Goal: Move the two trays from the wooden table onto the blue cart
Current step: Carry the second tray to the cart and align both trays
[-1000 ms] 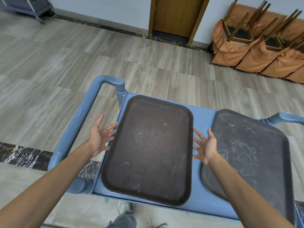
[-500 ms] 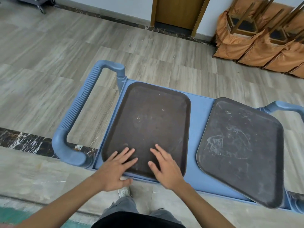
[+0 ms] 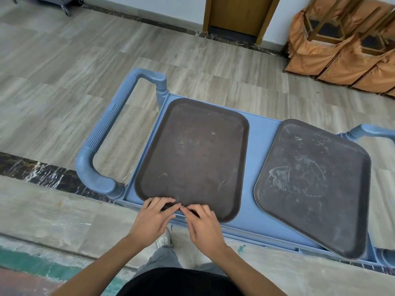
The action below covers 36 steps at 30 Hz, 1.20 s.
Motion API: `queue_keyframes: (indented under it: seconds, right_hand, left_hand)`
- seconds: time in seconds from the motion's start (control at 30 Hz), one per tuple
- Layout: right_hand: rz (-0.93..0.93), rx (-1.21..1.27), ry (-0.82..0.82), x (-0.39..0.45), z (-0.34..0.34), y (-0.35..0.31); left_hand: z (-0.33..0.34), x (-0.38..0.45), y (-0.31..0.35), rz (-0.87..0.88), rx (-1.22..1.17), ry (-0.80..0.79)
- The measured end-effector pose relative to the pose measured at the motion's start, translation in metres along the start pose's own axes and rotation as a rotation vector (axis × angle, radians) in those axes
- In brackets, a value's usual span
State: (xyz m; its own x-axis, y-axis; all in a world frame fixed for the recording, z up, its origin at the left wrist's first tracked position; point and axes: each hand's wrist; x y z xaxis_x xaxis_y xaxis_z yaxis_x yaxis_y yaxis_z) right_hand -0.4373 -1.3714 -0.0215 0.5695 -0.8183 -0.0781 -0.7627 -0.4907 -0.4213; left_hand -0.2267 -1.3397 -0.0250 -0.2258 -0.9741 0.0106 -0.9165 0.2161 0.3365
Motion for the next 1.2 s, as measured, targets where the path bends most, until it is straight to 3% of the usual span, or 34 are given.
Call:
queue_keyframes:
  seconds: [0.2,0.4,0.67,1.0,1.2]
  right_hand:
    - [0.004,-0.022,0.048,-0.005,-0.008,-0.003]
    - [0.040,-0.038,0.105,-0.008,-0.007,-0.003]
    - [0.063,0.173,0.084,-0.011,-0.009,0.021]
    - [0.301,0.244,0.263,-0.087,-0.081,0.139]
    - [0.560,0.268,0.366,-0.137,-0.139,0.225]
  left_hand:
    - [0.007,-0.006,0.012,-0.036,0.043,0.084]
    - [0.004,-0.005,0.013,-0.046,0.034,0.059]
    - [-0.007,0.005,0.030,-0.201,-0.078,0.004]
    - [-0.006,0.069,0.108,-0.185,-0.425,-0.015]
    - [0.008,0.119,0.157,-0.206,-0.655,-0.092]
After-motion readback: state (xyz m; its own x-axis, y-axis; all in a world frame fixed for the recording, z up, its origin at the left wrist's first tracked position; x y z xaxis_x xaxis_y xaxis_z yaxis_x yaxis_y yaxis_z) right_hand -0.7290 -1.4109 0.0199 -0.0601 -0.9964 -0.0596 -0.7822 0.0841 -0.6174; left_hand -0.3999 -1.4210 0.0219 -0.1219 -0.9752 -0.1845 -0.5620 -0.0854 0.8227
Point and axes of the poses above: each hand's wrist, its own x-axis towards the middle knuckle, its own z-axis out of the palm, y = z × x, and after that the axes turned 3 degrees about y, right-handed
